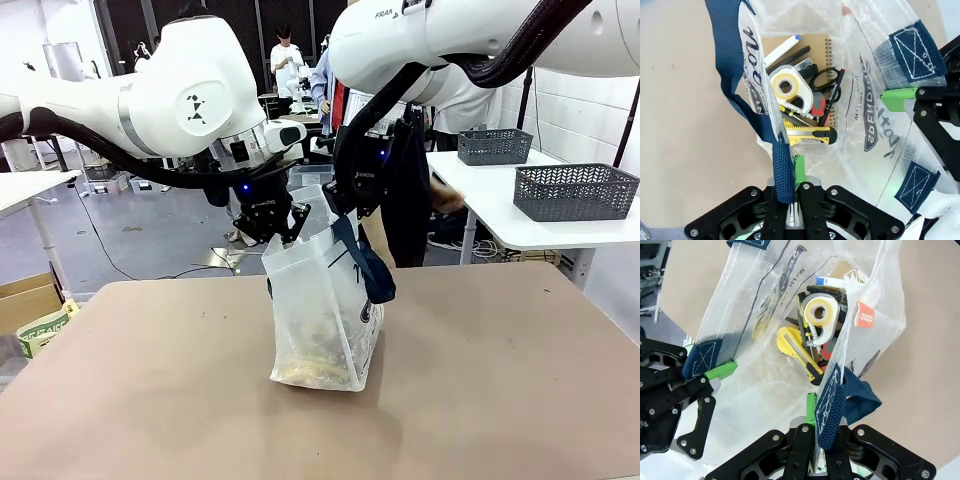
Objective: Transfer purchased items from the store into the shopping bag.
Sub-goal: Move the Reusable shopping bag to the right side of the table.
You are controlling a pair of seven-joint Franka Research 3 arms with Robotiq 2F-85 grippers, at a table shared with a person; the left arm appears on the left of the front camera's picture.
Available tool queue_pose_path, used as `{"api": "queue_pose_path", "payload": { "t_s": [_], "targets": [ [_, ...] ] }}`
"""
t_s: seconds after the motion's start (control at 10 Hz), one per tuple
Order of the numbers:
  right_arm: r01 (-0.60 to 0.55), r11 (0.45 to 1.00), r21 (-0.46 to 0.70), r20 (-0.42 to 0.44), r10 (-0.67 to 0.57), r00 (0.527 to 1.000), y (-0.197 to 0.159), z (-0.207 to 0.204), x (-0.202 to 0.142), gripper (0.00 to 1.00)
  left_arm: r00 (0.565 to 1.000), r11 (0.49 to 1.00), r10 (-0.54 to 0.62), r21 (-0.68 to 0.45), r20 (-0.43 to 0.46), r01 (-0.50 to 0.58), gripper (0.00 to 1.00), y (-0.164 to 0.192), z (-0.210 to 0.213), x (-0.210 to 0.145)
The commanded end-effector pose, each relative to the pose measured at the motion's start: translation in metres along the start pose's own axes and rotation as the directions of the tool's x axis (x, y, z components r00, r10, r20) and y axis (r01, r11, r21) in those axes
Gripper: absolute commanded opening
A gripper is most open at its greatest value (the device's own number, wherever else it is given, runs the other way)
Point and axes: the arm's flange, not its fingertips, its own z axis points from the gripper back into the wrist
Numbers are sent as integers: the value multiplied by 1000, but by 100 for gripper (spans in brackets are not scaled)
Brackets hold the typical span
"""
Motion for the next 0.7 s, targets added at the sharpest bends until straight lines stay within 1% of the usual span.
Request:
{"api": "queue_pose_path", "payload": {
  "t_s": [0.0, 0.2, 0.3, 0.5, 0.6],
  "targets": [
    [103, 995, 13, -8, -103, 995, 4, -1, 0, 0, 1000, 1000, 18, 14, 11, -18, 0, 2, 1, -1],
    [142, 989, 44, 6, -143, 990, 15, -5, 1, 0, 999, 1000, -2, 22, 33, 1, 0, -4, 3, -2],
    [164, 986, 3, -14, -164, 986, 19, -11, 7, 0, 998, 999, -29, 23, 51, 28, 0, -7, 5, -2],
    [184, 983, 1, -26, -184, 983, 19, -18, 17, 0, 997, 998, -58, 24, 53, 57, 0, -11, 6, -1],
    [200, 980, 6, -18, -200, 980, 19, -20, 19, 0, 996, 998, -65, 27, 58, 63, 0, -13, 6, 0]
  ]
}}
